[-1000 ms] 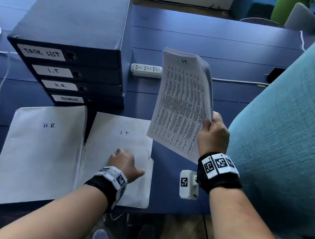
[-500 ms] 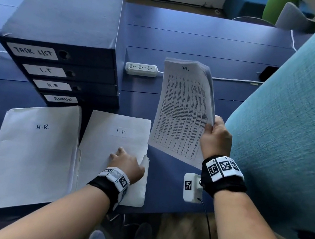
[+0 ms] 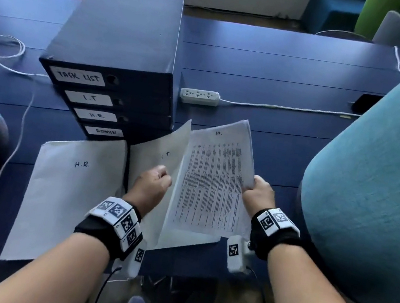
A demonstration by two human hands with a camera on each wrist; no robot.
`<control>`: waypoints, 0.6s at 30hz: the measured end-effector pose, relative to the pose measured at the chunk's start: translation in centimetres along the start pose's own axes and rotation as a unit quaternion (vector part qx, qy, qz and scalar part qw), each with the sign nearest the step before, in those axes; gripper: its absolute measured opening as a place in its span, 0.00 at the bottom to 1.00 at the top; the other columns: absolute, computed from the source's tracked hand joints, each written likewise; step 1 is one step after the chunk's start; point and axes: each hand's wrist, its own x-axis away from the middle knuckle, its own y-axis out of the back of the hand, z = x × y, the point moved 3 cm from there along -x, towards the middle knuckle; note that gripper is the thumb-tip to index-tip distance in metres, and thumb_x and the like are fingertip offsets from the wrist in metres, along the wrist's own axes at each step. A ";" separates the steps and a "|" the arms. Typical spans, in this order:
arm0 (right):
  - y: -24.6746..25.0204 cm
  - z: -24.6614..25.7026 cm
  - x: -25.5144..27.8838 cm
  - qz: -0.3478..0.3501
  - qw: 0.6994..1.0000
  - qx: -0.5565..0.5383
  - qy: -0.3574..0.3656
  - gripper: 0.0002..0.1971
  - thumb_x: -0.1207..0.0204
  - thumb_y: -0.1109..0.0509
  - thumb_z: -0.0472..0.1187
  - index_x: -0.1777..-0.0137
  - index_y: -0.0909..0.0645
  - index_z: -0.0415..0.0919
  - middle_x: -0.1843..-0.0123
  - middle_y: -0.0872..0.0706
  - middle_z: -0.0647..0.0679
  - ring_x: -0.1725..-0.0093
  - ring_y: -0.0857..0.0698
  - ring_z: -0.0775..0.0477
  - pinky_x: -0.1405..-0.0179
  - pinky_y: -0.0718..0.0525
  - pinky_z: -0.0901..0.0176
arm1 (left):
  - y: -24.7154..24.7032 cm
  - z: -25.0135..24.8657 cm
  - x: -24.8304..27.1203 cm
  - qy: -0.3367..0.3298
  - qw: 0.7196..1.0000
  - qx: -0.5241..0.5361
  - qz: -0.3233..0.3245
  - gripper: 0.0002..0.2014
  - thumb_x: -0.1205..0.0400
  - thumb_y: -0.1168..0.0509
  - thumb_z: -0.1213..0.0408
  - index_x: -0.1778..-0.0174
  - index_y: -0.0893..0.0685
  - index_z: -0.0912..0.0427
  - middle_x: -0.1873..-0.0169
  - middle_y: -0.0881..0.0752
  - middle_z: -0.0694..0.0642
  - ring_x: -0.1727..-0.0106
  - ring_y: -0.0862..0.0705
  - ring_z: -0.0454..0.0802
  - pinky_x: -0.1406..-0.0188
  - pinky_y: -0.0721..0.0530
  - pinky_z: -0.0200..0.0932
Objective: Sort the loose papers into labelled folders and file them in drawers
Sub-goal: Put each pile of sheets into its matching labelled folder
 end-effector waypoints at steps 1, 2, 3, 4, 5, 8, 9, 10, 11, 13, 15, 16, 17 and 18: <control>-1.1 -0.1 0.0 0.014 1.000 0.002 -0.003 0.08 0.28 0.43 0.30 0.60 0.24 0.41 0.59 0.17 0.44 0.56 0.18 0.42 0.66 0.25 0.59 | 0.2 0.1 0.1 -0.002 1.000 0.009 0.001 0.10 0.20 0.42 0.69 0.68 0.27 0.59 0.75 0.30 0.51 0.72 0.32 0.47 0.72 0.35 0.43; -2.2 -0.1 0.1 0.029 1.000 0.004 -0.004 0.08 0.28 0.42 0.30 0.59 0.22 0.40 0.58 0.16 0.44 0.55 0.18 0.42 0.65 0.25 0.59 | 0.3 0.3 0.1 -0.005 1.000 0.023 0.004 0.10 0.20 0.42 0.70 0.68 0.27 0.59 0.76 0.30 0.51 0.72 0.33 0.47 0.72 0.34 0.43; -3.2 -0.1 0.1 0.043 0.999 0.006 -0.005 0.08 0.27 0.42 0.31 0.57 0.22 0.40 0.56 0.16 0.44 0.54 0.18 0.42 0.64 0.25 0.59 | 0.5 0.3 0.2 -0.007 0.999 0.040 0.009 0.10 0.20 0.42 0.71 0.67 0.27 0.59 0.76 0.31 0.51 0.72 0.33 0.47 0.72 0.35 0.43; -4.2 0.0 0.1 0.057 0.998 0.010 -0.002 0.07 0.26 0.41 0.32 0.56 0.22 0.40 0.55 0.16 0.44 0.53 0.18 0.42 0.62 0.25 0.59 | 0.6 0.4 0.2 -0.009 0.998 0.058 0.014 0.11 0.19 0.42 0.73 0.67 0.28 0.59 0.75 0.31 0.52 0.72 0.34 0.47 0.72 0.35 0.43; -5.1 0.0 0.0 0.069 0.998 0.013 0.001 0.07 0.25 0.41 0.33 0.54 0.21 0.41 0.52 0.15 0.43 0.51 0.18 0.42 0.58 0.24 0.59 | 0.7 0.5 0.2 -0.010 0.997 0.073 0.018 0.11 0.19 0.42 0.74 0.67 0.28 0.59 0.75 0.32 0.52 0.72 0.34 0.46 0.72 0.35 0.43; -7.4 0.4 0.0 0.112 0.994 0.015 0.005 0.09 0.22 0.38 0.35 0.44 0.22 0.40 0.46 0.16 0.42 0.44 0.18 0.41 0.50 0.23 0.58 | 1.0 0.5 0.4 -0.022 0.995 0.096 0.024 0.11 0.20 0.41 0.71 0.68 0.29 0.58 0.76 0.32 0.50 0.73 0.35 0.44 0.73 0.35 0.40; -8.0 0.5 -0.1 0.126 0.992 0.012 0.005 0.10 0.21 0.38 0.36 0.41 0.23 0.39 0.44 0.17 0.42 0.43 0.18 0.41 0.47 0.22 0.55 | 1.0 0.6 0.4 -0.022 0.995 0.097 0.026 0.11 0.20 0.41 0.72 0.68 0.30 0.58 0.76 0.33 0.50 0.73 0.35 0.44 0.72 0.35 0.40; -8.4 0.5 -0.1 0.132 0.991 0.010 0.005 0.11 0.20 0.37 0.36 0.39 0.24 0.39 0.42 0.17 0.43 0.41 0.18 0.41 0.44 0.21 0.54 | 1.0 0.6 0.5 -0.022 0.995 0.098 0.028 0.13 0.19 0.42 0.74 0.68 0.30 0.58 0.76 0.33 0.50 0.73 0.36 0.44 0.72 0.35 0.40; -8.6 0.5 -0.1 0.126 0.992 0.007 0.008 0.12 0.20 0.37 0.36 0.37 0.25 0.39 0.40 0.18 0.44 0.39 0.19 0.42 0.42 0.22 0.55 | 0.9 0.7 0.5 -0.021 0.994 0.098 0.032 0.13 0.18 0.42 0.75 0.68 0.30 0.58 0.76 0.33 0.50 0.73 0.36 0.44 0.73 0.35 0.39; -8.7 0.4 -0.3 0.097 0.995 -0.001 0.017 0.14 0.20 0.37 0.34 0.35 0.25 0.40 0.39 0.16 0.45 0.39 0.18 0.44 0.42 0.24 0.59 | 0.9 0.7 0.8 -0.020 0.994 0.097 0.041 0.14 0.18 0.43 0.75 0.68 0.30 0.57 0.76 0.33 0.49 0.74 0.36 0.43 0.74 0.35 0.37; -8.7 0.4 -0.5 0.083 0.996 0.001 0.023 0.15 0.21 0.37 0.33 0.36 0.24 0.41 0.40 0.15 0.47 0.41 0.18 0.46 0.45 0.25 0.62 | 0.7 0.8 0.9 -0.022 0.994 0.093 0.045 0.14 0.17 0.43 0.74 0.68 0.30 0.56 0.76 0.33 0.48 0.74 0.35 0.43 0.73 0.35 0.38; -8.8 0.4 -0.5 0.083 0.996 0.005 0.025 0.15 0.21 0.38 0.33 0.36 0.24 0.41 0.40 0.15 0.47 0.41 0.18 0.46 0.46 0.25 0.62 | 0.5 0.9 0.9 -0.021 0.995 0.088 0.048 0.13 0.17 0.43 0.73 0.68 0.29 0.56 0.76 0.32 0.48 0.73 0.35 0.44 0.72 0.34 0.39; -9.0 0.6 -0.5 0.084 0.996 0.009 0.027 0.15 0.21 0.38 0.33 0.35 0.23 0.42 0.41 0.15 0.48 0.42 0.18 0.47 0.46 0.25 0.62 | 0.3 1.1 0.9 -0.018 0.995 0.082 0.051 0.13 0.17 0.42 0.71 0.68 0.29 0.55 0.76 0.31 0.48 0.73 0.34 0.45 0.71 0.34 0.41; -9.2 0.8 -0.5 0.084 0.996 0.013 0.030 0.16 0.21 0.39 0.33 0.35 0.23 0.43 0.41 0.15 0.48 0.42 0.18 0.47 0.46 0.24 0.62 | 0.1 1.3 0.8 -0.015 0.995 0.079 0.053 0.13 0.17 0.42 0.70 0.68 0.29 0.54 0.76 0.30 0.48 0.72 0.33 0.45 0.70 0.33 0.42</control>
